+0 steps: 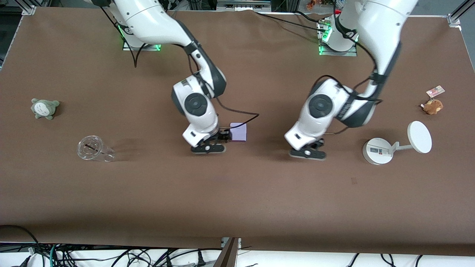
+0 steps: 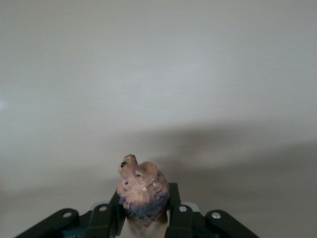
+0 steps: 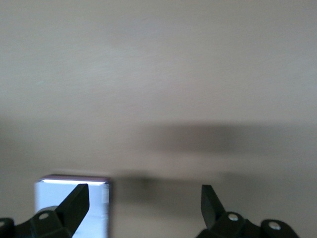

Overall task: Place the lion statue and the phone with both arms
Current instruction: 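Grasp the lion with the left gripper while the right gripper grasps the phone, then carry the lion beside the white lamp with the left gripper and release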

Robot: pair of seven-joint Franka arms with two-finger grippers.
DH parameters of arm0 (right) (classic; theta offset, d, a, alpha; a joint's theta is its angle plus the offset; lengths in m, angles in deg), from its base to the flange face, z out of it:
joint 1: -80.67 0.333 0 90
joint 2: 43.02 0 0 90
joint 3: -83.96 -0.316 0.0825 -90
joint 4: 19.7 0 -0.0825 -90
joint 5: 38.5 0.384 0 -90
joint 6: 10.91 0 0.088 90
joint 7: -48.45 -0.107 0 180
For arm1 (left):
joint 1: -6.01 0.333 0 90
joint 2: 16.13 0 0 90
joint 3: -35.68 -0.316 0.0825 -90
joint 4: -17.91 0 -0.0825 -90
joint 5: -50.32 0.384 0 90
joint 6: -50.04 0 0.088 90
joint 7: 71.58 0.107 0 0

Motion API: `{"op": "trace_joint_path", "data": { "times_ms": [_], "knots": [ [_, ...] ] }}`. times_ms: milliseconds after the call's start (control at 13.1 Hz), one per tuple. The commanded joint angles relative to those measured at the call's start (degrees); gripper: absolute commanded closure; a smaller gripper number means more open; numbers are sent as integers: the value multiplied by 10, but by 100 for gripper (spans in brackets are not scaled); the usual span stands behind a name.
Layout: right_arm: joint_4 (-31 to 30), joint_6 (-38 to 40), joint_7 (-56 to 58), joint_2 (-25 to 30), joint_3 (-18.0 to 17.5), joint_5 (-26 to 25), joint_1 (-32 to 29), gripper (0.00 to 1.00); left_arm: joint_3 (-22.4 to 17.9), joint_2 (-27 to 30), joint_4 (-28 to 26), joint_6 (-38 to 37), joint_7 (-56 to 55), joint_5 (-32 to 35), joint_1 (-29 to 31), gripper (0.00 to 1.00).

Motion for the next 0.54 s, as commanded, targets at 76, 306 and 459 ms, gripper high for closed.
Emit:
{"op": "trace_joint_path", "data": {
  "times_ms": [76, 306, 459],
  "knots": [
    [12, -41, -54, -28, 7, 1, 51, 0, 8, 11, -17, -15, 70, 15, 81, 92],
    [13, -53, -57, -41, 9, 1, 66, 0, 9, -1, -32, 8, 72, 15, 129, 91],
    [13, -56, -57, -45, 9, 1, 70, 0, 8, -10, -75, 82, 72, 15, 151, 90]
  ]
}}
